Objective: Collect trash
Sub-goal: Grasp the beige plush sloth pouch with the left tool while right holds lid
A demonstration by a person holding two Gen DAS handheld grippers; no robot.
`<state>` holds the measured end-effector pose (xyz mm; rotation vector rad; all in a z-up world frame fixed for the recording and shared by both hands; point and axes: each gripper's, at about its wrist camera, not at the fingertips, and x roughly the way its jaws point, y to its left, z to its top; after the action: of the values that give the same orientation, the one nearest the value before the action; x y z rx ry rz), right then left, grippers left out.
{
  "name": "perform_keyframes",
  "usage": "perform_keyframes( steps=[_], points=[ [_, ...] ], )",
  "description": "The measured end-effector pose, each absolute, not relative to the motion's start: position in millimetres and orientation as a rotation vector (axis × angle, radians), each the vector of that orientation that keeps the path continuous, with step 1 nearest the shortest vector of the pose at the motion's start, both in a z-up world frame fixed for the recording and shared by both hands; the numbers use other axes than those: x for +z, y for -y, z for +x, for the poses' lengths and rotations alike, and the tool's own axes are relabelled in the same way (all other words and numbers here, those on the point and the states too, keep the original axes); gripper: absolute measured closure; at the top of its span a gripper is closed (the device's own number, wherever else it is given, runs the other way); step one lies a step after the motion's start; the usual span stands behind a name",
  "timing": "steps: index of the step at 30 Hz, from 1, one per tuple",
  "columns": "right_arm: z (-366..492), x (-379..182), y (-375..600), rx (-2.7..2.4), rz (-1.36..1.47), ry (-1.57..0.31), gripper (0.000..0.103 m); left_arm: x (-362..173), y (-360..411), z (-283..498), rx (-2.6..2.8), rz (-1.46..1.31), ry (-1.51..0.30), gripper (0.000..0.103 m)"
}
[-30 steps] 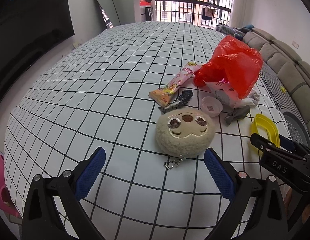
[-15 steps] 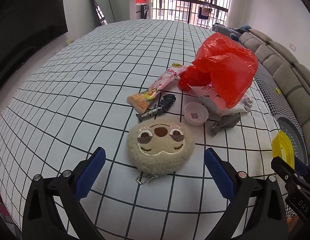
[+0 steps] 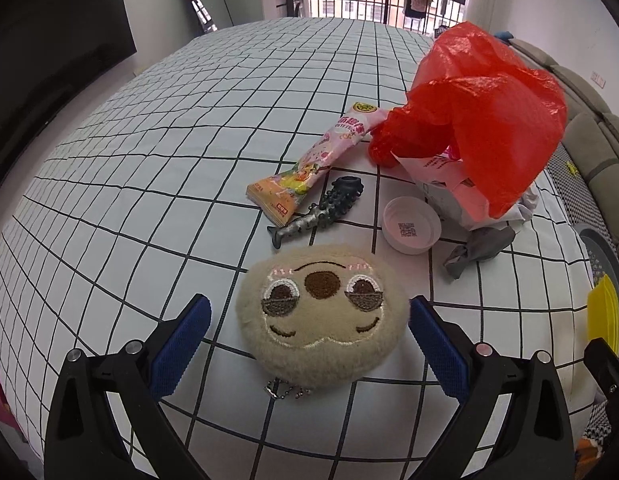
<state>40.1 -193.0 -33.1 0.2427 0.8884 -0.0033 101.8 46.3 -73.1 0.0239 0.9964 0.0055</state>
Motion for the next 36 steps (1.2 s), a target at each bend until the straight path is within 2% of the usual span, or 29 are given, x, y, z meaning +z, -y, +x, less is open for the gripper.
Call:
perform_keyframes(
  steps=[30,32,33,34,36],
  points=[
    [34.2,-27.4,183.9,0.012,0.217,-0.881,0.033,-86.8,-54.8,111.4,-0.031,0.017,-1.021,0.006],
    [33.1,-26.7,185.1,0.01,0.219,-0.878,0.033,-84.8,-56.1,109.8,-0.031,0.018,-1.008,0.015],
    [32.5,-26.7,185.7,0.009,0.221,-0.877,0.033,-82.5,-56.3,107.9,-0.035,0.016,-0.999,0.028],
    [32.0,-26.9,186.4,0.009,0.224,-0.877,0.033,-80.0,-56.8,105.9,-0.045,0.007,-0.991,0.035],
    [30.5,-27.9,187.5,0.009,0.226,-0.879,0.033,-77.7,-57.6,103.4,-0.056,-0.004,-0.982,0.035]
  ],
)
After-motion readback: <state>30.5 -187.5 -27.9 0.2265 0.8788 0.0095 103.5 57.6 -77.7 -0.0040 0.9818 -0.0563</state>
